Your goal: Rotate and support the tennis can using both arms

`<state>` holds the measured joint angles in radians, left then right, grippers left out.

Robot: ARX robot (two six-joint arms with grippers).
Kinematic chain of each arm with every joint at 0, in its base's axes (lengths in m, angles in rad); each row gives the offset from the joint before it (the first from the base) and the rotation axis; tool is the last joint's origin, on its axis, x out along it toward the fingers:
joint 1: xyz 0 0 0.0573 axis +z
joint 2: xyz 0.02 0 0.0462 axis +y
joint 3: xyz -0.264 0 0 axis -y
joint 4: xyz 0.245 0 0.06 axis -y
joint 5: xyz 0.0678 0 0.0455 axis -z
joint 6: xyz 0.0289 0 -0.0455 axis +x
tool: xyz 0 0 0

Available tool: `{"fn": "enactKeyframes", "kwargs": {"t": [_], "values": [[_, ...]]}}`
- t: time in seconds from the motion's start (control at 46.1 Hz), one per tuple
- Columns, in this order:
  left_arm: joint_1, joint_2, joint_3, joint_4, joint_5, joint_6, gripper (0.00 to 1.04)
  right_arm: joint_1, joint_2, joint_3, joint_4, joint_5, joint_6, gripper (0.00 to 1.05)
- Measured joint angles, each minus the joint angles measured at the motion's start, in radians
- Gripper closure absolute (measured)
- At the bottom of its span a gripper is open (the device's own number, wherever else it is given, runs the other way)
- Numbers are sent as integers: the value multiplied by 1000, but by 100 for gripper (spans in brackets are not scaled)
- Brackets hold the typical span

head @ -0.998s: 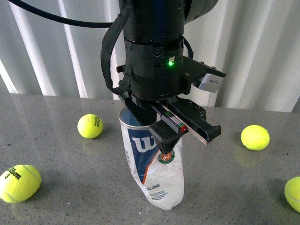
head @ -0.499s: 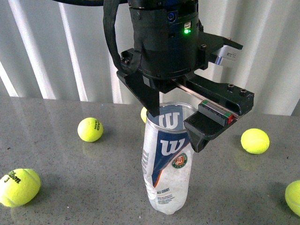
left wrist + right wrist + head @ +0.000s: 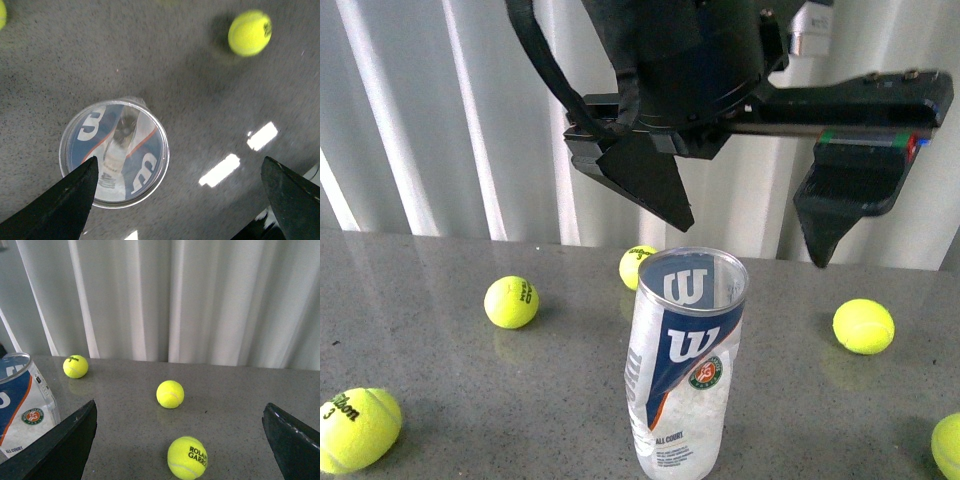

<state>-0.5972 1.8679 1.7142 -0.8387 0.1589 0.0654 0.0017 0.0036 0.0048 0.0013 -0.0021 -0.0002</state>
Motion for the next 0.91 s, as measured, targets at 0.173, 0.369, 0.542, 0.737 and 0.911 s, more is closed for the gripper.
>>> {"fn": "enactKeyframes", "kwargs": {"t": [0.173, 0.369, 0.542, 0.737, 0.911], "values": [[25, -138, -196, 262, -90, -262, 7, 0, 0, 0, 0, 0, 0, 7], [32, -192, -332, 484, -271, -332, 13, 0, 0, 0, 0, 0, 0, 7], [106, -441, -900, 1412, -615, -115, 49, 0, 0, 0, 0, 3, 0, 7], [233, -620, -1188, 1572, -544, -88, 81, 0, 0, 0, 0, 0, 0, 7], [319, -762, -1379, 1598, -417, -74, 101, 0, 0, 0, 0, 1, 0, 7]]}}
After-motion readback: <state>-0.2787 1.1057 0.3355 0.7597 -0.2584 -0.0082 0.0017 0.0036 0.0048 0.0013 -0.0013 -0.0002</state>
